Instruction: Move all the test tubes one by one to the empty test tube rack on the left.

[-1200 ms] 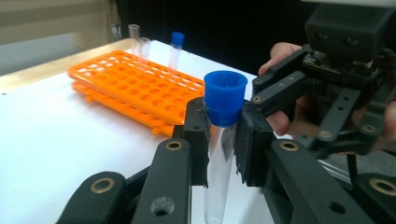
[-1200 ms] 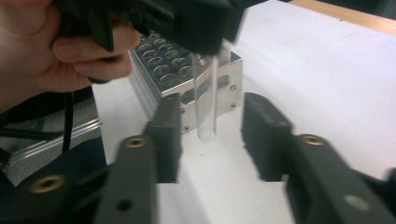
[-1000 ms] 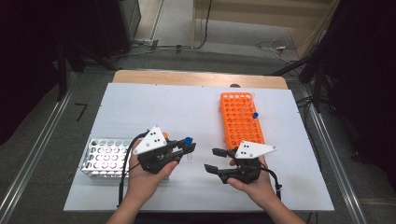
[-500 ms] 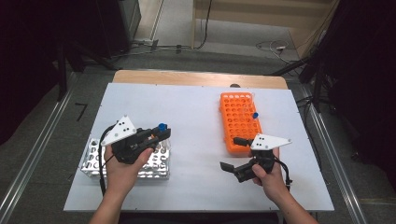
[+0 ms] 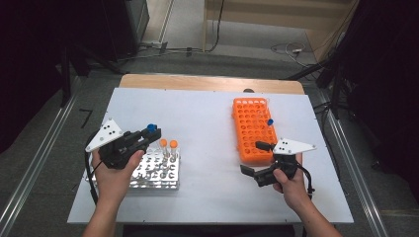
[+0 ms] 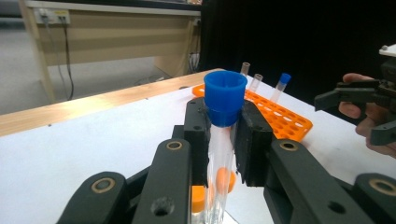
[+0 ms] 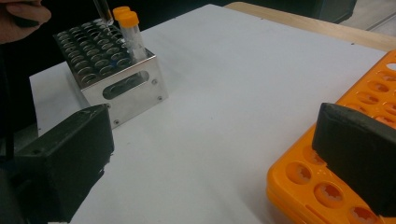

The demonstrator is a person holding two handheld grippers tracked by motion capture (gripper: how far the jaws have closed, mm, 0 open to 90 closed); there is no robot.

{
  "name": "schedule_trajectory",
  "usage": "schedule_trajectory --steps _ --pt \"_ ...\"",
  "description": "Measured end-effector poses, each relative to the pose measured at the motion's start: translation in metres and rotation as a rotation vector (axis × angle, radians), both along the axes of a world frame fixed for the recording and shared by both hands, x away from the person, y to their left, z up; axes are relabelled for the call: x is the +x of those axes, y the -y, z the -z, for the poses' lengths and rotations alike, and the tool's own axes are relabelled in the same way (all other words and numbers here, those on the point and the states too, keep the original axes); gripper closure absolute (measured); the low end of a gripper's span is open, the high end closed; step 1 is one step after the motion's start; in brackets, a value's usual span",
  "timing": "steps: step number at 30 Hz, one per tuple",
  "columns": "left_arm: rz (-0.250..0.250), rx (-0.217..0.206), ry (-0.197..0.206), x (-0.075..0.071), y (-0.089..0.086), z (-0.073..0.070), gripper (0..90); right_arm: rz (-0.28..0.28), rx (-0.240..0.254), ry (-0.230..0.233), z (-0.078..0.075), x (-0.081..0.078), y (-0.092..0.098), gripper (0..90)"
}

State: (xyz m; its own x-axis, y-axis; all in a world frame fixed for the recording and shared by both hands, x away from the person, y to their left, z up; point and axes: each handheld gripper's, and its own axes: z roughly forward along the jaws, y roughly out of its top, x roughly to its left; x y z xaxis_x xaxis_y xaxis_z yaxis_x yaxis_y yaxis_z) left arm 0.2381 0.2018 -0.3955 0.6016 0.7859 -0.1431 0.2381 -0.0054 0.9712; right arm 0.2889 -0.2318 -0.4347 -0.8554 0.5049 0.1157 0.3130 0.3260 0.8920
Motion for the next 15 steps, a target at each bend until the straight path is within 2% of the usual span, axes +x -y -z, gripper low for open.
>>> schedule_trajectory --steps 7,15 --pt "-0.046 -0.012 -0.017 0.002 -0.01 0.007 76.6 0.021 0.001 0.006 0.0 0.002 0.005 0.0" --pt "-0.081 0.006 -0.05 0.008 -0.012 0.02 76.5 0.026 -0.003 0.006 0.001 0.002 0.006 0.0"
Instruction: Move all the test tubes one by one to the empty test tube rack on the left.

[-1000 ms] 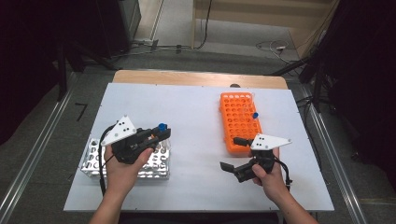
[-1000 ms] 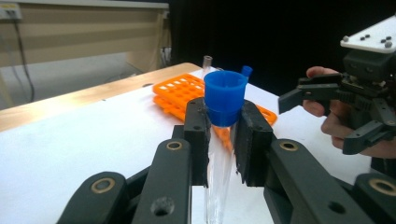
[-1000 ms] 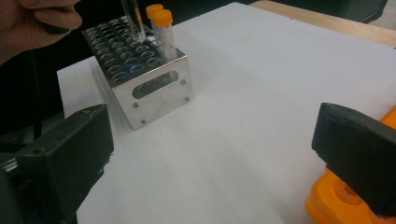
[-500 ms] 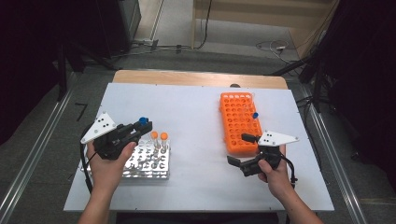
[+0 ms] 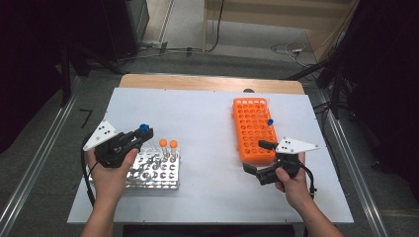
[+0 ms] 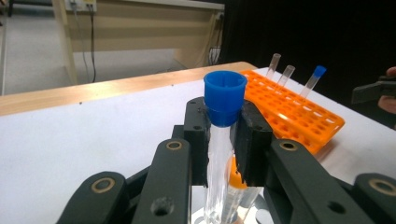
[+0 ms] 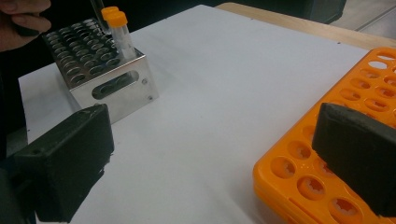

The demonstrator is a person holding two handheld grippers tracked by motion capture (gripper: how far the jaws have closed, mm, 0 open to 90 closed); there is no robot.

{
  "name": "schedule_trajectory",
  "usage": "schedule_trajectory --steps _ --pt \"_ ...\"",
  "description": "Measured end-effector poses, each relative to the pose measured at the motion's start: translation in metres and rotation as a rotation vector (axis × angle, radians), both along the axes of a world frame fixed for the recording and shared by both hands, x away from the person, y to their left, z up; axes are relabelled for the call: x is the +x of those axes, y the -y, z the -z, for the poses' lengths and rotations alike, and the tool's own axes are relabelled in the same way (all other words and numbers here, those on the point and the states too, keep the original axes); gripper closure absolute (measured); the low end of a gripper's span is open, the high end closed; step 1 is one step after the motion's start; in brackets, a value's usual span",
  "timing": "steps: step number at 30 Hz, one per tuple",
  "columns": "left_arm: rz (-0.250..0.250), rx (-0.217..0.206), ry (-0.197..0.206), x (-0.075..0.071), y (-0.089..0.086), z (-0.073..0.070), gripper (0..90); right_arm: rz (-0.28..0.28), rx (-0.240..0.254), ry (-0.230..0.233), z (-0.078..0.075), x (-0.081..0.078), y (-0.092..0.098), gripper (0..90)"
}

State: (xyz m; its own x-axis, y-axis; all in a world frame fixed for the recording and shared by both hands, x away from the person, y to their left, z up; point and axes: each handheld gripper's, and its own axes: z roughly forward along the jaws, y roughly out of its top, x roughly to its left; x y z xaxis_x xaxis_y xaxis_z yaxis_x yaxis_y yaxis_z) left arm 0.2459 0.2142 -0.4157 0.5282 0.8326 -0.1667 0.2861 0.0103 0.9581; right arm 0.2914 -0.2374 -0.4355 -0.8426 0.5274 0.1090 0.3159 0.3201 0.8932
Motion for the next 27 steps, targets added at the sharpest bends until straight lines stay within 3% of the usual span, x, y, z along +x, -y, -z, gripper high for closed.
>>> schedule_trajectory --steps 6,20,27 --pt "-0.011 0.012 -0.015 0.004 0.005 0.008 76.5 0.005 -0.004 -0.002 0.001 0.001 0.001 0.0" --pt "-0.028 0.101 -0.045 0.007 0.015 0.017 76.3 0.014 -0.012 -0.006 0.004 0.003 0.001 0.0" --pt "-0.01 0.133 -0.112 0.011 0.016 0.022 74.8 0.02 -0.016 -0.006 0.005 0.004 0.002 0.0"
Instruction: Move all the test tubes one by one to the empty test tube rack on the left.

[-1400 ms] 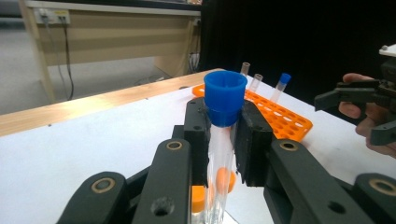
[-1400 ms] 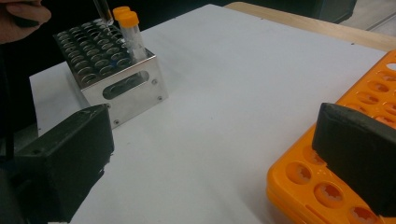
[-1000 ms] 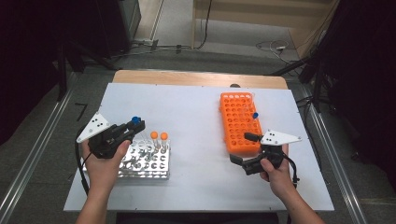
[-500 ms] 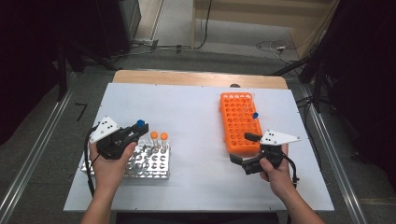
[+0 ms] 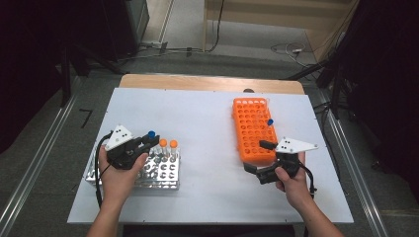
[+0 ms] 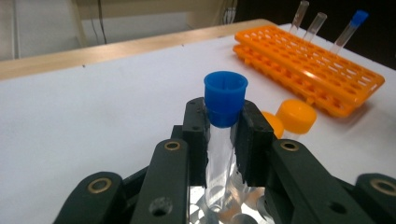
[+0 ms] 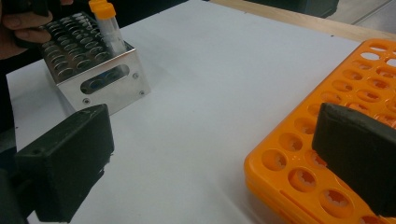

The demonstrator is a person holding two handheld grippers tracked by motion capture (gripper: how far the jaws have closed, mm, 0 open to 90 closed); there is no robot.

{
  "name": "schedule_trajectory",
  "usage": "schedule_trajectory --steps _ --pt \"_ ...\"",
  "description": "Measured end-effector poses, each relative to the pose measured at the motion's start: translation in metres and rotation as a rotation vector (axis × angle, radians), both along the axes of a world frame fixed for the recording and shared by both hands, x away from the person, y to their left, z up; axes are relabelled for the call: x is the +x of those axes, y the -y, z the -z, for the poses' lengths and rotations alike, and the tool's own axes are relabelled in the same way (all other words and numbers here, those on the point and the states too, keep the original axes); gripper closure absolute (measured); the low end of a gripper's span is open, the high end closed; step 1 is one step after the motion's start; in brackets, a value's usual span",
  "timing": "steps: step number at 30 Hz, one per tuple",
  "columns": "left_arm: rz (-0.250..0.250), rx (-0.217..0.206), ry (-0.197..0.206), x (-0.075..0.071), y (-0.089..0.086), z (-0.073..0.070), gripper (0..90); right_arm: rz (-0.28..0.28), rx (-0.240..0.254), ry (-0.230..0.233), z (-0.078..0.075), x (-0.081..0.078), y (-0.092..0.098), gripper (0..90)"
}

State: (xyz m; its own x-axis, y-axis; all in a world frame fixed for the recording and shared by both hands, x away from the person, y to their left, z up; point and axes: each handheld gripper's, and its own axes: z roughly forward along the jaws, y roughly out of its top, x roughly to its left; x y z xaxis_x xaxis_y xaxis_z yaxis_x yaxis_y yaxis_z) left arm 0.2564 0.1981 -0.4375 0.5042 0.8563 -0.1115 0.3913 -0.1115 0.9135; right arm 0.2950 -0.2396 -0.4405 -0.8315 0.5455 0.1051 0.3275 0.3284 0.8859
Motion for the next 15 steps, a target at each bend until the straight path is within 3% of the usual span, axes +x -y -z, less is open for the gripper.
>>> schedule_trajectory --steps 5,10,15 --pt "0.007 0.038 -0.015 -0.0009 0.0015 -0.0001 74.8 0.006 -0.001 0.002 0.0002 0.0006 0.0012 0.0" --pt "0.014 0.033 -0.034 0.0002 0.0019 0.0007 70.7 0.013 -0.006 0.003 0.0014 0.0021 0.0026 0.0" --pt "-0.009 0.014 -0.006 -0.002 0.0014 -0.0023 60.4 0.025 -0.008 0.003 0.0021 0.0033 0.0045 0.0"
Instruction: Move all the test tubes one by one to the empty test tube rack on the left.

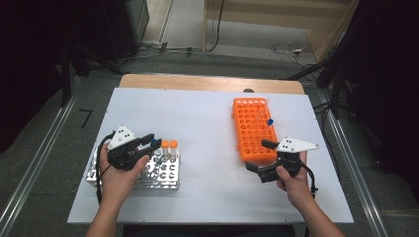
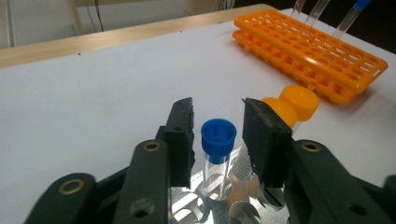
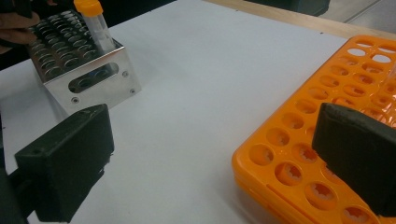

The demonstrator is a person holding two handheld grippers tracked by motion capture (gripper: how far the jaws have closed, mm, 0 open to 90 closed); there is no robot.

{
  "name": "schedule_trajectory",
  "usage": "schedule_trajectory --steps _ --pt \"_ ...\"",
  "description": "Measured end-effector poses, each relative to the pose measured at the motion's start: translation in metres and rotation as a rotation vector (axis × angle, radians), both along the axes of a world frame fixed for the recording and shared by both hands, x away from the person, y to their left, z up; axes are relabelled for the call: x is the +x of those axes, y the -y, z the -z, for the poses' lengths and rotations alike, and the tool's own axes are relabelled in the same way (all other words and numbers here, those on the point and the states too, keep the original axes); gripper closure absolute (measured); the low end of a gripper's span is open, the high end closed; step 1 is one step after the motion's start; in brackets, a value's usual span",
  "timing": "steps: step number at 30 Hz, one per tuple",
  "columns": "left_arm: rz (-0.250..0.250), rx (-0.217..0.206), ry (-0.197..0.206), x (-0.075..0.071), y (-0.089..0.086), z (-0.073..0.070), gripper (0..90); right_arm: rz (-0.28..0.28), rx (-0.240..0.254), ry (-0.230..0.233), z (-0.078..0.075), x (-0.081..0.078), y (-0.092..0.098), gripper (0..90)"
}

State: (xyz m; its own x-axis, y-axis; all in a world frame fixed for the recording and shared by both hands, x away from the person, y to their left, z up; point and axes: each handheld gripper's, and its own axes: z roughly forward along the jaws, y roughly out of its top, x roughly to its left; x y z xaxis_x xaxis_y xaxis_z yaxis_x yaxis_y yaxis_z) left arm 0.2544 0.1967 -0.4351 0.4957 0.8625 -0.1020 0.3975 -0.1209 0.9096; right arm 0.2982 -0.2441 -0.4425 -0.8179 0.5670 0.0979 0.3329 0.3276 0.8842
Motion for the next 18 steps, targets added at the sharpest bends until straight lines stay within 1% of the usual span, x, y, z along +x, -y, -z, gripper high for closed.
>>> schedule_trajectory --steps 1,3,5,7,9,10,13,18 --pt "-0.007 -0.001 0.006 -0.001 0.0 -0.001 58.3 0.001 0.001 0.002 0.0 0.0 0.0 0.0" --pt "-0.011 -0.02 0.018 -0.002 -0.001 -0.003 53.7 0.005 0.0 0.005 0.0 0.001 0.001 0.0" --pt "-0.015 -0.044 0.027 -0.003 -0.002 -0.005 50.2 0.01 0.0 0.005 0.0 0.001 0.002 0.0" --pt "-0.011 -0.078 0.034 -0.004 -0.003 -0.007 44.4 0.015 0.0 0.006 0.0 0.002 0.002 0.0" --pt "-0.014 -0.078 0.047 -0.005 -0.002 -0.01 38.7 0.02 -0.002 0.007 0.0 0.003 0.002 0.0" --pt "-0.013 -0.076 0.051 -0.005 -0.001 -0.011 35.3 0.024 -0.011 0.01 -0.001 0.004 0.002 0.0" --pt "0.008 -0.085 0.059 -0.006 0.003 -0.015 26.5 0.038 -0.015 0.015 -0.001 0.005 0.002 0.0" --pt "0.039 -0.097 0.067 -0.007 0.009 -0.019 19.1 0.071 -0.007 0.016 -0.004 0.011 0.005 0.0"
